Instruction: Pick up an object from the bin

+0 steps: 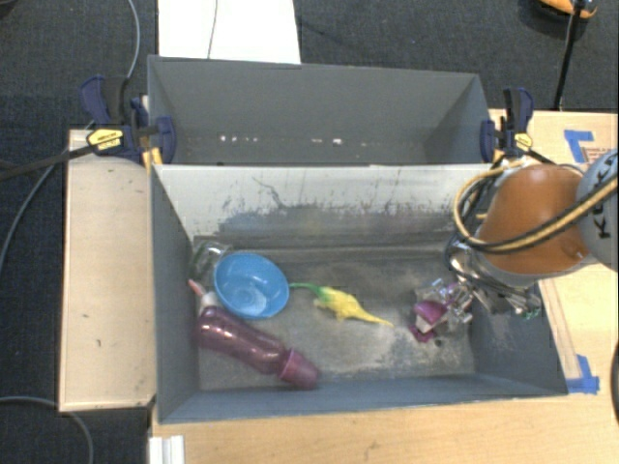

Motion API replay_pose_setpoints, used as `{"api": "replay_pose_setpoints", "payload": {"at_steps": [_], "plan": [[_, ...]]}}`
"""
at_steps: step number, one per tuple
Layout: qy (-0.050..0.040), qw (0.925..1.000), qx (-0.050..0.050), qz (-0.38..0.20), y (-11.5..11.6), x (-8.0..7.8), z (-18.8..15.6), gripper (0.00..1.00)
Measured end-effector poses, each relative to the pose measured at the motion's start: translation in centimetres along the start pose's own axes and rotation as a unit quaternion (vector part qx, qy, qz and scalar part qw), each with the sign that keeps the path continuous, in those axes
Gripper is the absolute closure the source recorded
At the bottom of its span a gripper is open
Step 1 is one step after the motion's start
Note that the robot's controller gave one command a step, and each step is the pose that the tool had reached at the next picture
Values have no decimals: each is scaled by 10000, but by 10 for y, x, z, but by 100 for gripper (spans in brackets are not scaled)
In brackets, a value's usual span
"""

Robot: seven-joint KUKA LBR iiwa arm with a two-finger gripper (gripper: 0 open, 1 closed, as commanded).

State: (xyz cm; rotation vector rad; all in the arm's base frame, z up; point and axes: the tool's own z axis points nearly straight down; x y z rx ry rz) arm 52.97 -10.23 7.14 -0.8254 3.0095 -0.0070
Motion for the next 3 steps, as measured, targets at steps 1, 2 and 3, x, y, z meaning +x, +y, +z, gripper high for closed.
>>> {"api": "replay_pose_setpoints", "payload": {"at_steps": [1,2,3], "plan": [[0,10000,0,0,0,0,0,100],[-15,10000,18,-55,3,-6,0,100],[-20,9998,6,-195,10,-6,-10,100]]}}
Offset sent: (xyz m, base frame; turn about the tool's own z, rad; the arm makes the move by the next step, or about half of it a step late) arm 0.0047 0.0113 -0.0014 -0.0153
